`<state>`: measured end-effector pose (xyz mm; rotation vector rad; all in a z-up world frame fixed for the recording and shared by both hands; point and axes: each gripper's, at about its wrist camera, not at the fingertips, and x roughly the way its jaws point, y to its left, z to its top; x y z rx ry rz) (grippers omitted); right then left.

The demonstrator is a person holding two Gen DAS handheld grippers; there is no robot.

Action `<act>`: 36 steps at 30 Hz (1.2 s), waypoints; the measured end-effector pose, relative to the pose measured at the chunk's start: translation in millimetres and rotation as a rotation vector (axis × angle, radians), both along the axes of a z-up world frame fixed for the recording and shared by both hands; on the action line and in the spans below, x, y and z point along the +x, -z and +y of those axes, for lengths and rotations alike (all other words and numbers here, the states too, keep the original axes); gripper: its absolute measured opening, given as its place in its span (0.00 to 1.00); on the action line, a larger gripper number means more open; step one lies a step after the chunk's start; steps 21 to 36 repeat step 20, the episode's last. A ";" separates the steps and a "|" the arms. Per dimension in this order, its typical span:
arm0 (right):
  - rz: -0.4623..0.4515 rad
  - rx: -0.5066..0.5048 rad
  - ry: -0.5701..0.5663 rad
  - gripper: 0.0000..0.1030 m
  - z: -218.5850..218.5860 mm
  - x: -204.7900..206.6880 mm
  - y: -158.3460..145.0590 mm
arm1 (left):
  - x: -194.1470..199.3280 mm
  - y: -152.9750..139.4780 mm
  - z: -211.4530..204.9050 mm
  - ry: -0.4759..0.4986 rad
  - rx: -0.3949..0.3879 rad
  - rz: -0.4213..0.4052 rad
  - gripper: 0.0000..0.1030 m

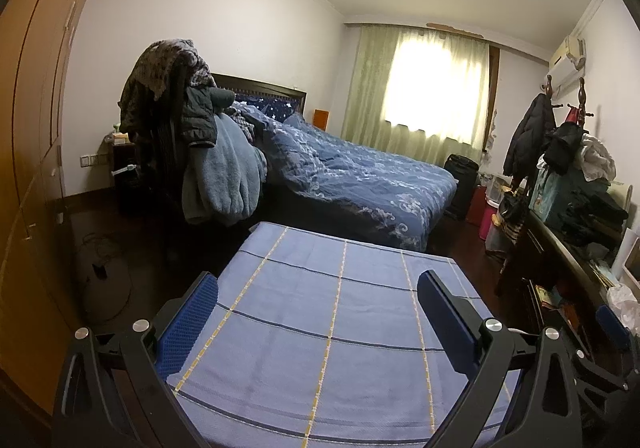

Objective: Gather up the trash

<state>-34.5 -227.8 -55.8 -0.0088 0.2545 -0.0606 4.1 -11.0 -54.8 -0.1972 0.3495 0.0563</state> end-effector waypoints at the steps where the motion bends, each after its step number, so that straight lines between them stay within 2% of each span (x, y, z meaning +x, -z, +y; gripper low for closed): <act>1: 0.001 -0.001 -0.001 0.97 -0.2 0.8 0.8 | 1.0 0.1 0.2 0.003 0.000 0.002 0.96; 12: 0.005 -0.001 -0.001 0.97 -0.7 1.5 2.4 | -3.2 -0.2 -7.5 0.017 0.032 -0.027 0.96; 20: 0.007 0.000 -0.003 0.97 -1.7 1.6 3.9 | 1.0 -0.2 -8.3 0.033 0.019 0.005 0.96; 36: 0.007 0.000 -0.003 0.97 -1.7 1.6 3.9 | 1.0 -0.2 -8.3 0.033 0.019 0.005 0.96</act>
